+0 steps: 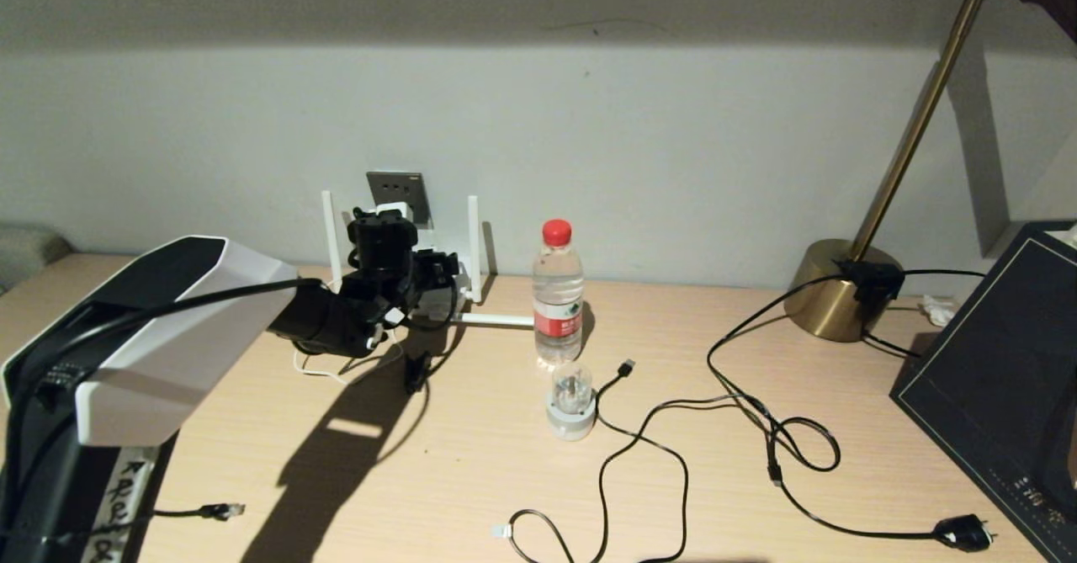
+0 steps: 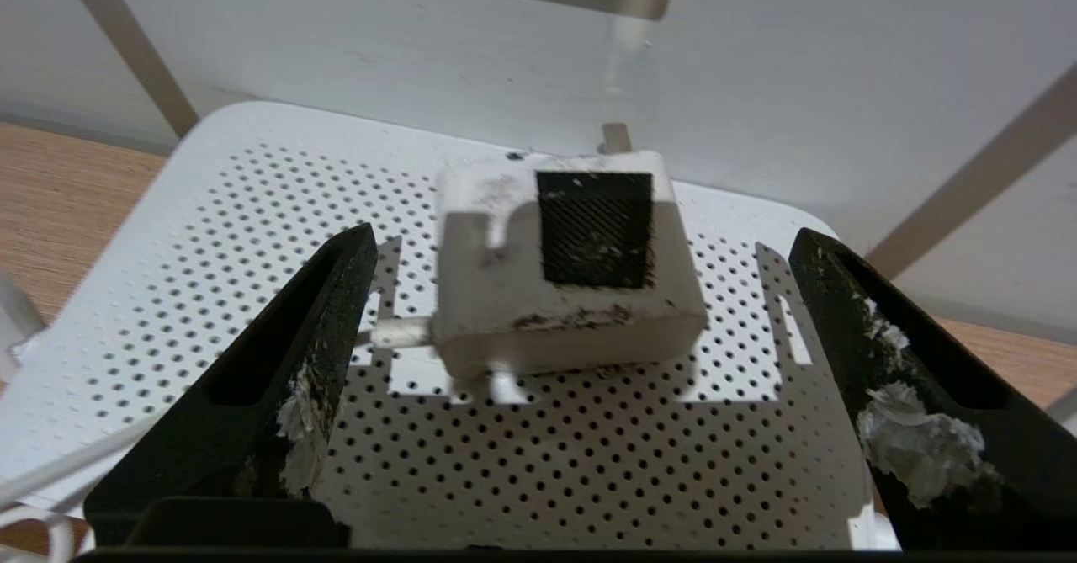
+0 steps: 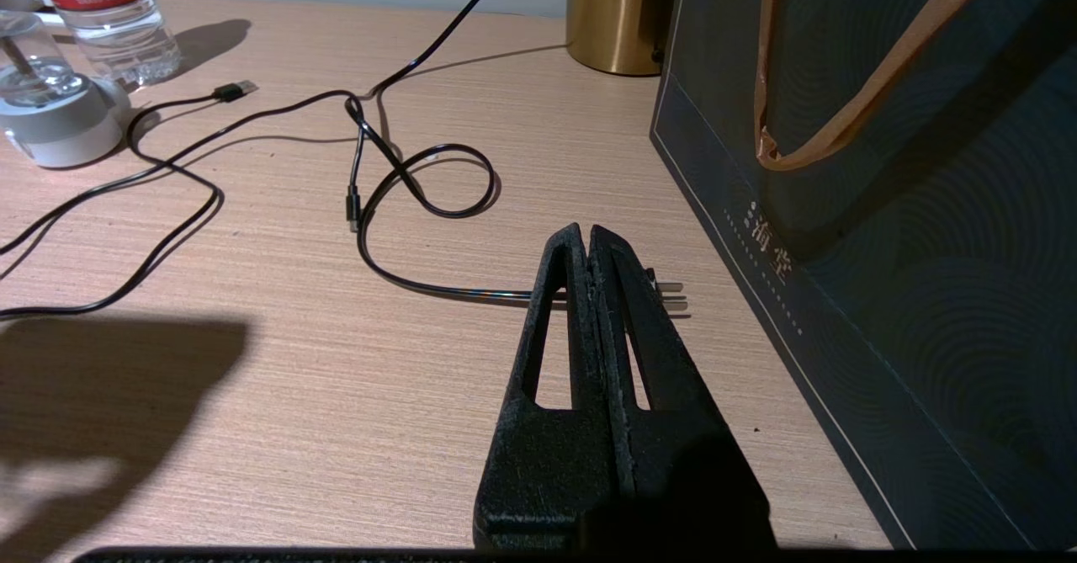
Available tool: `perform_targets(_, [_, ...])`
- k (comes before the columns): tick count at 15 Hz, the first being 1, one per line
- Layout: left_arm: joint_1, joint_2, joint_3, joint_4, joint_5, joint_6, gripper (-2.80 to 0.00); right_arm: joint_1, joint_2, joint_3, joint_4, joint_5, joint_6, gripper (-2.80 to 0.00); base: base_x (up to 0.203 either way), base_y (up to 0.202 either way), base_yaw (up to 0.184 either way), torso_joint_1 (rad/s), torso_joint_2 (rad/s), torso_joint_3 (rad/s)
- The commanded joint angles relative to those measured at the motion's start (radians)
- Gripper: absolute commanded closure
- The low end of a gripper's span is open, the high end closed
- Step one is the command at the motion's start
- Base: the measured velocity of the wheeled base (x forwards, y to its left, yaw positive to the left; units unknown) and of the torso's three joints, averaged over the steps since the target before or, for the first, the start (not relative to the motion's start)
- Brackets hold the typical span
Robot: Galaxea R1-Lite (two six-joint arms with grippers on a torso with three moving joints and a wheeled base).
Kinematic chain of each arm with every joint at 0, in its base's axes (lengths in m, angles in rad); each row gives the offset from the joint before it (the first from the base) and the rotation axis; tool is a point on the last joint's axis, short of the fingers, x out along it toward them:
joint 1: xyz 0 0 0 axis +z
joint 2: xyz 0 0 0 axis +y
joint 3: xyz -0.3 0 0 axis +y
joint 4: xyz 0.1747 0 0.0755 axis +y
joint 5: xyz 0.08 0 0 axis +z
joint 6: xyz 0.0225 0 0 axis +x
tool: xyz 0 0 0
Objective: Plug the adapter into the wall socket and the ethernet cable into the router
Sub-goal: Pick up plug
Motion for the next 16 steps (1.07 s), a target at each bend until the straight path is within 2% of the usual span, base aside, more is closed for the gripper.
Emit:
perform_targets(1, [-0.003, 0.008, 0.0, -0.004, 0.002, 0.0, -2.8, 0.0, 0.0, 0.011, -0.001, 0.0, 0.0, 0.0, 0.0, 0.0, 0.0, 0.0, 0.0, 0.0])
perform_targets(16, [-0.003, 0.005, 0.014, -0.006, 0.0, 0.0, -2.8, 0.0, 0.0, 0.011, -0.001, 0.0, 0.0, 0.0, 0.0, 0.0, 0.0, 0.0, 0.0, 0.0])
